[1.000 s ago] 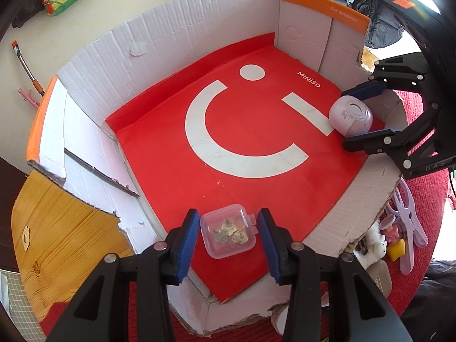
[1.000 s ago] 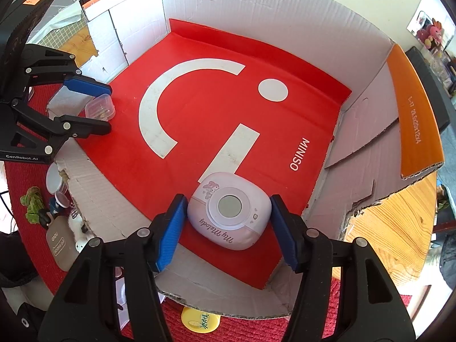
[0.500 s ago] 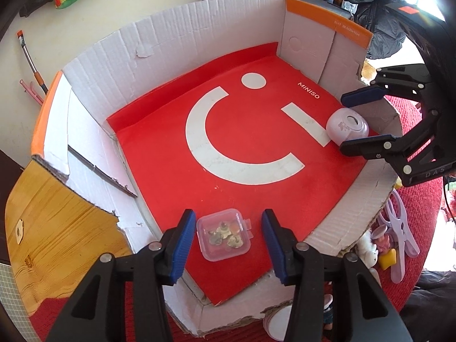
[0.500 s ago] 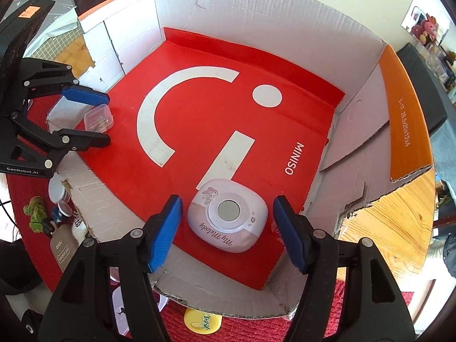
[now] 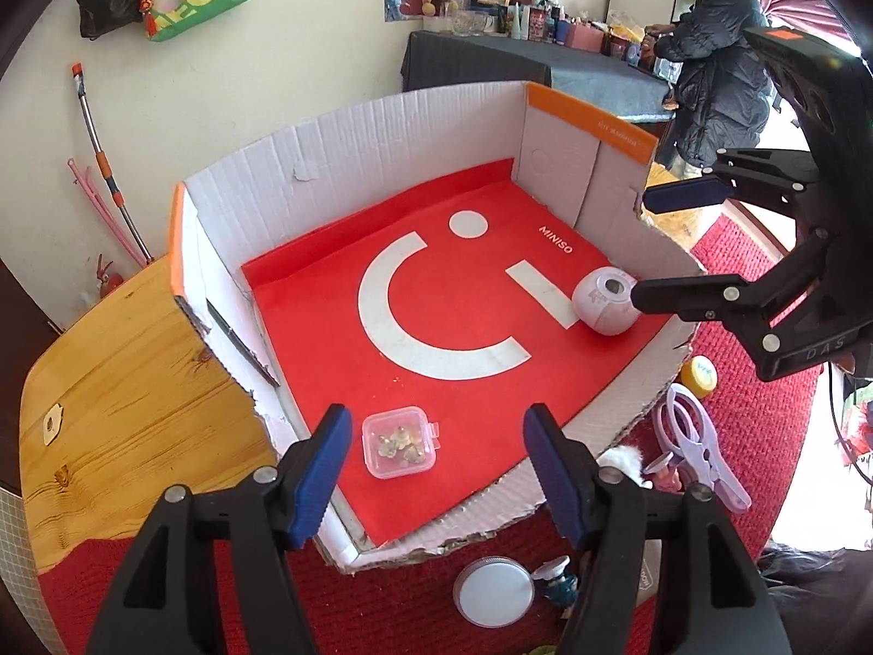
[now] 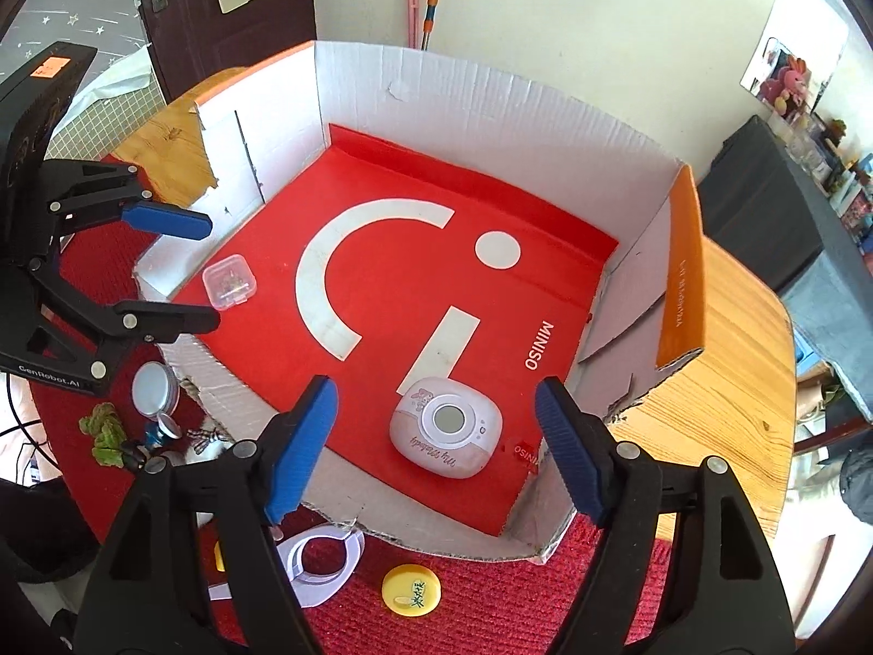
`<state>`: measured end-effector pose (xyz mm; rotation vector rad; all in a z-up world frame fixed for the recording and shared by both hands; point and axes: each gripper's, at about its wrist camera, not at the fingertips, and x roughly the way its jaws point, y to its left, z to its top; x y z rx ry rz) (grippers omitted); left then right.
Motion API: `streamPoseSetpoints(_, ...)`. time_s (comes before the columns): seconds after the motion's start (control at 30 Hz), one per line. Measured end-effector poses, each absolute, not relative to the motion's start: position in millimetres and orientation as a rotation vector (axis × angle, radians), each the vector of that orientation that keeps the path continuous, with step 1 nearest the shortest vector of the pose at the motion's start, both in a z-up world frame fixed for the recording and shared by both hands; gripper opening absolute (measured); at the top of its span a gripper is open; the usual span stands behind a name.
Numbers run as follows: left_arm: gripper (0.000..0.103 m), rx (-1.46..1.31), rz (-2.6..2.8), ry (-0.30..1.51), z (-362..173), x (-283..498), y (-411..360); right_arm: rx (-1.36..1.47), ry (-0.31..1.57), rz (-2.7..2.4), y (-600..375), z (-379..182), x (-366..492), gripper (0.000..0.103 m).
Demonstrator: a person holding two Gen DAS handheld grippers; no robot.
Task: Organize objects
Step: 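Withdraw both tools from the cardboard box back over the remaining items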
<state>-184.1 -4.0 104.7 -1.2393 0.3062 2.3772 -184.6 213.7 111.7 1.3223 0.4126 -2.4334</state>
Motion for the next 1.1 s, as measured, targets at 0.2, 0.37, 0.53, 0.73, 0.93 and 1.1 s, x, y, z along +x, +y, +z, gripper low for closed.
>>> streamPoseSetpoints(0.2,0.075,-1.123,2.480,0.243,121.4,-167.3,-1.5,1.168,0.409,-2.558,192.3,129.1,-166.9,0.085)
streamPoseSetpoints(0.37,0.079,-1.038,2.551,0.189,138.9,-140.1,-12.5,1.069,0.408,-2.610,189.2,154.7,-138.6,0.091)
streamPoseSetpoints(0.53,0.083,-0.958,2.614,0.160,143.4,-117.5,-14.4,0.995,0.386,-2.657,189.3,170.8,-109.7,0.094)
streamPoseSetpoints(0.73,0.087,-0.870,2.690,0.123,148.7,-89.7,-19.7,0.897,0.400,-2.744,183.0,174.0,-80.0,0.098)
streamPoseSetpoints(0.93,0.091,-0.807,2.750,0.069,145.5,-67.1,-22.6,0.797,0.401,-2.823,176.6,168.2,-51.8,0.100)
streamPoseSetpoints(1.1,0.096,-0.782,2.795,-0.009,135.6,-51.3,-26.3,0.745,0.274,-2.890,186.1,161.4,-31.9,0.103)
